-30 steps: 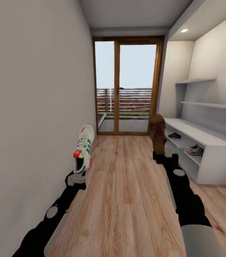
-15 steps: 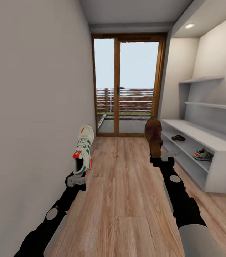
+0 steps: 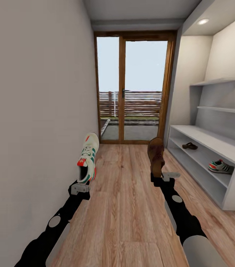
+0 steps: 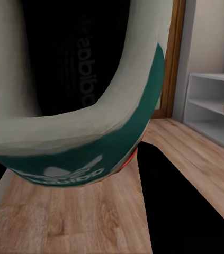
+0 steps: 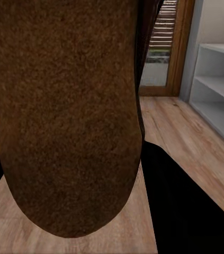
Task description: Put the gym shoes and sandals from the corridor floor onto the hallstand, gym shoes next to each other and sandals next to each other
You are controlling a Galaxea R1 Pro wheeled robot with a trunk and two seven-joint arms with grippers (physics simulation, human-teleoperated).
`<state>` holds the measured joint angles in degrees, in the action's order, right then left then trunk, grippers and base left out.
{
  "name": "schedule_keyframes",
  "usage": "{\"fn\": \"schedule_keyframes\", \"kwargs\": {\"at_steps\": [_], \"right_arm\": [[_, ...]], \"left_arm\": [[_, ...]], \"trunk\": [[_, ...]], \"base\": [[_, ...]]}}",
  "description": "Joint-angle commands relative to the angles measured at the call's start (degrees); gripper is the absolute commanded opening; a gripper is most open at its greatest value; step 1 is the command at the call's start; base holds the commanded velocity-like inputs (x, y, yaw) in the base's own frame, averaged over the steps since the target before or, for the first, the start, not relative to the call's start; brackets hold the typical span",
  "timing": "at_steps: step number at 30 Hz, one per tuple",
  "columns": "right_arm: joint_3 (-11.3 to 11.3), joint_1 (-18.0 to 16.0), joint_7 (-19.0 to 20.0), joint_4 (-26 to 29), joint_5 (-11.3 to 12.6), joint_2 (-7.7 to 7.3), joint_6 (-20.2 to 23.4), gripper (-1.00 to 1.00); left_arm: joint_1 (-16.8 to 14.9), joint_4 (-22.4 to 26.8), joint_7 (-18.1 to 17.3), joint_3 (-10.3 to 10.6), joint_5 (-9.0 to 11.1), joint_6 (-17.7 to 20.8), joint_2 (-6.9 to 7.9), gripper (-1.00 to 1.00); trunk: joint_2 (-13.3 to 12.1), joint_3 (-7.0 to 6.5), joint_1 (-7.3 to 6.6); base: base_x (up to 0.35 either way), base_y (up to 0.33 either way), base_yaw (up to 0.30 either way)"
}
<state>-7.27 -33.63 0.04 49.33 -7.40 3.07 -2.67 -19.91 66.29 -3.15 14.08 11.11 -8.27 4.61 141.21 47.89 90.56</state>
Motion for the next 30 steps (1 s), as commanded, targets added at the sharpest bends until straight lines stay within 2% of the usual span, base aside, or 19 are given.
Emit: {"fn": "schedule_keyframes", "kwargs": {"at_steps": [1, 10, 30], "right_arm": [[-0.20, -0.04, 0.01, -0.24, -0.46, 0.06, -0.42, -1.00], [-0.12, -0.03, 0.05, -0.88, -0.52, 0.01, -1.44, -1.00], [-0.12, -0.04, 0.05, -0.60, -0.51, 0.01, -0.73, -1.00]], "left_arm": [[-0.04, -0.02, -0.19, 0.11, 0.53, -0.12, 0.05, -1.00], [-0.04, 0.03, -0.16, 0.15, 0.52, 0.04, 0.05, -1.00], [-0.04, 0.06, -0.19, 0.16, 0.41, 0.09, 0.05, -1.00]], "trunk": [[0.03, 0.06, 0.02], [0.03, 0.06, 0.02], [0.03, 0.06, 0.02]], "base": [[0.348, 0.000, 0.000], [0.348, 0.000, 0.000], [0.348, 0.000, 0.000]]}}
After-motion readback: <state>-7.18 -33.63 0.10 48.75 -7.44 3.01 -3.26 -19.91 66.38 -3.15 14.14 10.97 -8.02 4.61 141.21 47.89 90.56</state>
